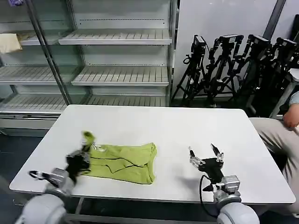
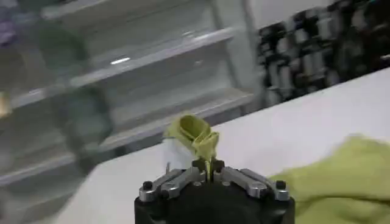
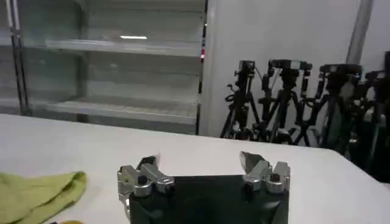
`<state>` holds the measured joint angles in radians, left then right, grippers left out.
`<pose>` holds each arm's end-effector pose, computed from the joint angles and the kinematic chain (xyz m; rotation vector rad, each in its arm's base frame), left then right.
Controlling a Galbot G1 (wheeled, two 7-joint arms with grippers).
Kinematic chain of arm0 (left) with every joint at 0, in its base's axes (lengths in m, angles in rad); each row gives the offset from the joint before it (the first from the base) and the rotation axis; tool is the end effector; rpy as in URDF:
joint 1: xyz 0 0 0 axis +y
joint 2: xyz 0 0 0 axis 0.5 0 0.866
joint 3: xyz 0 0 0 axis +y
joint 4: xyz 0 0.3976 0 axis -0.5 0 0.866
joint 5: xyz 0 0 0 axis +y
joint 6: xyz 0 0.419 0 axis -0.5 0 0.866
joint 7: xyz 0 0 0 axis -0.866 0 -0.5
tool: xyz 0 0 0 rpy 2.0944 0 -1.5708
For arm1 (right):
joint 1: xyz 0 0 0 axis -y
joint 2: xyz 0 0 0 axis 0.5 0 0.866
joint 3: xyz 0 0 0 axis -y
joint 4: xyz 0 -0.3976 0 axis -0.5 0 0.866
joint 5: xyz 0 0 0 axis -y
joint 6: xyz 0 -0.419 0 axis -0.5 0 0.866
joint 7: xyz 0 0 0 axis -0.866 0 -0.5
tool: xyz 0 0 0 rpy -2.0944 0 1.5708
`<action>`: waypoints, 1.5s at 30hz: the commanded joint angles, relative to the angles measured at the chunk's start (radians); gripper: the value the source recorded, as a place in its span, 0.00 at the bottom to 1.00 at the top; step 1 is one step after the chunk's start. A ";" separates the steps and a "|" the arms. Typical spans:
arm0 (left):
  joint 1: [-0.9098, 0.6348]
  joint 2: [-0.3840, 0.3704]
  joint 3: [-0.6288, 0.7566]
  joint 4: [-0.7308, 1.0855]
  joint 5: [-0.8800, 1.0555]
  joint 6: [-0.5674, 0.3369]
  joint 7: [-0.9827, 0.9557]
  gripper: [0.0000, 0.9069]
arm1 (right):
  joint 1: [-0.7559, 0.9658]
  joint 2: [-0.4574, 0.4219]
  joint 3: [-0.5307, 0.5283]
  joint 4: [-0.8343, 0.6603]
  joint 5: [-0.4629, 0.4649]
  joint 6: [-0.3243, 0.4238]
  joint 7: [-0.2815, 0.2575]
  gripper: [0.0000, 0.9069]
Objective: Fold and organize the clothes.
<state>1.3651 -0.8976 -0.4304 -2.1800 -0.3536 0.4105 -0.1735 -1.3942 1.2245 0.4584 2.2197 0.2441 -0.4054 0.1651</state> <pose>0.2802 0.0734 -0.2431 -0.2805 -2.8928 -0.4598 0.2646 -0.0286 -0.2480 0.1178 -2.9979 0.1428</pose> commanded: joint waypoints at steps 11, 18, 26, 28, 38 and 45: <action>-0.257 -0.092 0.357 0.005 -0.056 0.076 0.069 0.01 | -0.037 0.019 0.066 -0.004 -0.042 0.018 0.013 1.00; -0.285 -0.105 0.380 0.053 -0.066 0.108 0.045 0.01 | -0.043 0.017 0.065 0.009 -0.056 0.019 0.012 1.00; -0.318 -0.092 0.328 -0.001 -0.234 -0.028 0.068 1.00 | -0.046 0.017 0.076 0.009 -0.054 0.026 0.009 1.00; -0.315 -0.075 0.295 -0.021 -0.232 -0.056 0.085 1.00 | -0.046 0.021 0.074 0.005 -0.054 0.039 0.010 1.00; -0.124 -0.007 -0.013 0.052 -0.323 0.124 -0.059 1.00 | -0.048 0.021 0.077 -0.021 -0.054 0.069 0.001 1.00; -0.067 -0.055 -0.030 0.165 -0.339 0.167 -0.072 1.00 | -0.041 0.011 0.056 -0.038 -0.055 0.074 -0.002 1.00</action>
<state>1.1897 -0.9434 -0.3322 -2.1278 -0.6076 0.4826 -0.1822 -1.4370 1.2461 0.5241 2.1948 0.1911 -0.3422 0.1640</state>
